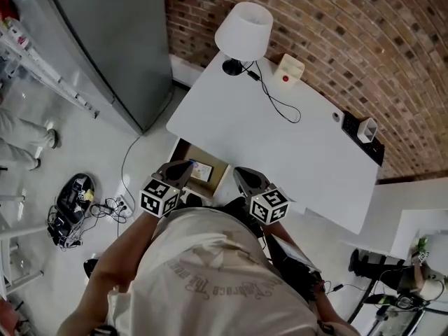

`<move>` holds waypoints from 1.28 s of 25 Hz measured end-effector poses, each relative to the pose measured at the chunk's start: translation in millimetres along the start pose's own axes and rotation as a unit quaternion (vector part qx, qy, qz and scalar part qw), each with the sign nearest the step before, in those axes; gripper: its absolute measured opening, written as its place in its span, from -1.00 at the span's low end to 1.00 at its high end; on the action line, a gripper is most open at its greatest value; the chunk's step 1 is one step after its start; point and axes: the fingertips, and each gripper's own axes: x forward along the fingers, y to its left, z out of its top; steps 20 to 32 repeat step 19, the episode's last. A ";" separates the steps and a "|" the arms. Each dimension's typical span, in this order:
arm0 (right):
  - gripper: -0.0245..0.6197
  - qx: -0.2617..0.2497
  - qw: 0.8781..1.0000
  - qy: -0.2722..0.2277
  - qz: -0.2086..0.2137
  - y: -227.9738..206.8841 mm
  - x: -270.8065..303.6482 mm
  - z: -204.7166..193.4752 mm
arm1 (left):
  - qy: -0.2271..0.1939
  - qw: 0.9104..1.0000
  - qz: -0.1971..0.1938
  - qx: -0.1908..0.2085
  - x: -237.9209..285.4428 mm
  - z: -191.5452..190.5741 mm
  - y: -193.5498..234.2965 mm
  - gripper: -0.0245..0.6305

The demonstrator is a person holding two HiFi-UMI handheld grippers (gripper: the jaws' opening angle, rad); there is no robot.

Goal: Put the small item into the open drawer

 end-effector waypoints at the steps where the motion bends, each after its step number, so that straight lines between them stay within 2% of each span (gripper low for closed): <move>1: -0.90 -0.002 1.000 0.000 0.000 0.3 -0.4 0.5 | -0.003 1.000 0.001 0.000 -1.1 0.3 0.4 -0.91; 7: -0.90 -0.015 1.000 0.010 -0.005 -2.9 -1.2 -0.7 | -0.019 1.000 0.006 0.000 -6.7 5.0 3.3 -0.91; 14: -0.90 -0.013 1.000 0.005 -0.009 -4.8 -5.0 0.9 | -0.007 1.000 0.016 -0.010 -3.7 -6.9 3.5 -0.91; 32: -0.90 -0.012 1.000 0.010 -0.014 -15.9 -13.2 -1.7 | -0.010 1.000 0.012 -0.004 10.8 3.3 0.3 -0.91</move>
